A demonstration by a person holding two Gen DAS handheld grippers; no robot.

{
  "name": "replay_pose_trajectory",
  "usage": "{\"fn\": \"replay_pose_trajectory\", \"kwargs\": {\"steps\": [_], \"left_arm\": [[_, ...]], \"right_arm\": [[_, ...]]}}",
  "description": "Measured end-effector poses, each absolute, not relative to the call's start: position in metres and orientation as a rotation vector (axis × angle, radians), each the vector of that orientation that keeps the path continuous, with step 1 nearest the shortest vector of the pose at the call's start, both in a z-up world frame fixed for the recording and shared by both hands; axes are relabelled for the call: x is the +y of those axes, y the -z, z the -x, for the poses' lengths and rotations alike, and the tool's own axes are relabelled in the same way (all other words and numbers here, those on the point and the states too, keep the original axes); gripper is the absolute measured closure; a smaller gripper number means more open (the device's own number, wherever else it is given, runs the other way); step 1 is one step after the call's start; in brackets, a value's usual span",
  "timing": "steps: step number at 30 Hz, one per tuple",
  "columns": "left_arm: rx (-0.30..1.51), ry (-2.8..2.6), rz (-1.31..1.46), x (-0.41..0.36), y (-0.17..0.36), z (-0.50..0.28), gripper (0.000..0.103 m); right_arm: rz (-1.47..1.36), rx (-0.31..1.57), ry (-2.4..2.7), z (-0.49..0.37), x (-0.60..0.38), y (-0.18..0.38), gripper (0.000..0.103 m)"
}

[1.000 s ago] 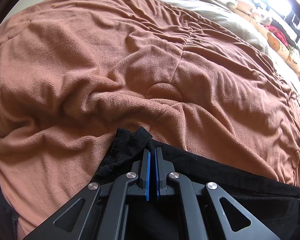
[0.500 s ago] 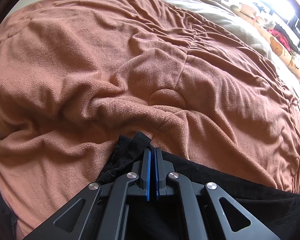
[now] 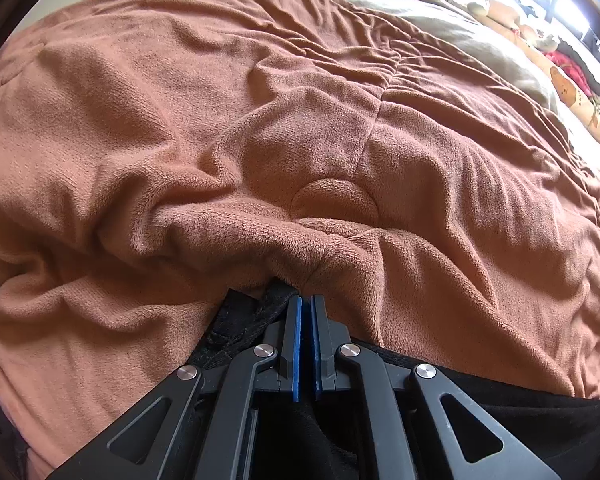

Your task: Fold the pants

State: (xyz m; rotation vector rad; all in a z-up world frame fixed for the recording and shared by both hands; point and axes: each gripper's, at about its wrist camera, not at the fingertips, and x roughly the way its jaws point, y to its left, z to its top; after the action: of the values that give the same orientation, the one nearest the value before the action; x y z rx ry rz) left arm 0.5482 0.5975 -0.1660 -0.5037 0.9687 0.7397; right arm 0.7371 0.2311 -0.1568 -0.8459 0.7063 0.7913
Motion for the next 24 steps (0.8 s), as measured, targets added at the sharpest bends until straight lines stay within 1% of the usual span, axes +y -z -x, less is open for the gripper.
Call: {"fn": "replay_pose_trajectory", "kwargs": {"steps": [1, 2, 3, 4, 5, 6, 7, 8, 9, 11, 14, 24], "left_arm": [[0.971, -0.736, 0.51, 0.598, 0.164, -0.547, 0.096], [0.97, -0.729, 0.52, 0.598, 0.161, -0.546, 0.091], [0.964, -0.711, 0.537, 0.597, 0.158, -0.543, 0.079], [0.951, -0.689, 0.549, 0.596, 0.153, -0.54, 0.072], [0.941, -0.679, 0.546, 0.594, 0.148, -0.537, 0.058], [0.933, -0.679, 0.531, 0.591, 0.142, -0.534, 0.051], [0.925, -0.675, 0.523, 0.588, 0.136, -0.531, 0.049], [0.919, -0.664, 0.53, 0.586, 0.131, -0.527, 0.047], [0.915, -0.659, 0.539, 0.584, 0.126, -0.523, 0.042], [0.9, -0.663, 0.535, 0.58, 0.113, -0.513, 0.034], [0.875, -0.667, 0.523, 0.575, 0.092, -0.496, 0.028], [0.851, -0.64, 0.484, 0.544, 0.05, -0.422, 0.028]], "right_arm": [[0.821, 0.721, -0.777, -0.737, 0.231, 0.153, 0.103], [0.799, 0.717, -0.765, -0.736, 0.23, 0.15, 0.101], [0.781, 0.712, -0.761, -0.734, 0.228, 0.146, 0.096], [0.77, 0.714, -0.746, -0.733, 0.225, 0.142, 0.092], [0.753, 0.72, -0.739, -0.732, 0.221, 0.137, 0.081], [0.729, 0.722, -0.735, -0.729, 0.215, 0.131, 0.065], [0.703, 0.717, -0.732, -0.727, 0.209, 0.125, 0.057], [0.676, 0.704, -0.727, -0.724, 0.202, 0.118, 0.047], [0.653, 0.692, -0.718, -0.721, 0.196, 0.112, 0.045], [0.595, 0.698, -0.702, -0.716, 0.181, 0.101, 0.045], [0.515, 0.712, -0.681, -0.707, 0.157, 0.087, 0.045], [0.396, 0.707, -0.577, -0.638, 0.078, 0.051, 0.044]]}}
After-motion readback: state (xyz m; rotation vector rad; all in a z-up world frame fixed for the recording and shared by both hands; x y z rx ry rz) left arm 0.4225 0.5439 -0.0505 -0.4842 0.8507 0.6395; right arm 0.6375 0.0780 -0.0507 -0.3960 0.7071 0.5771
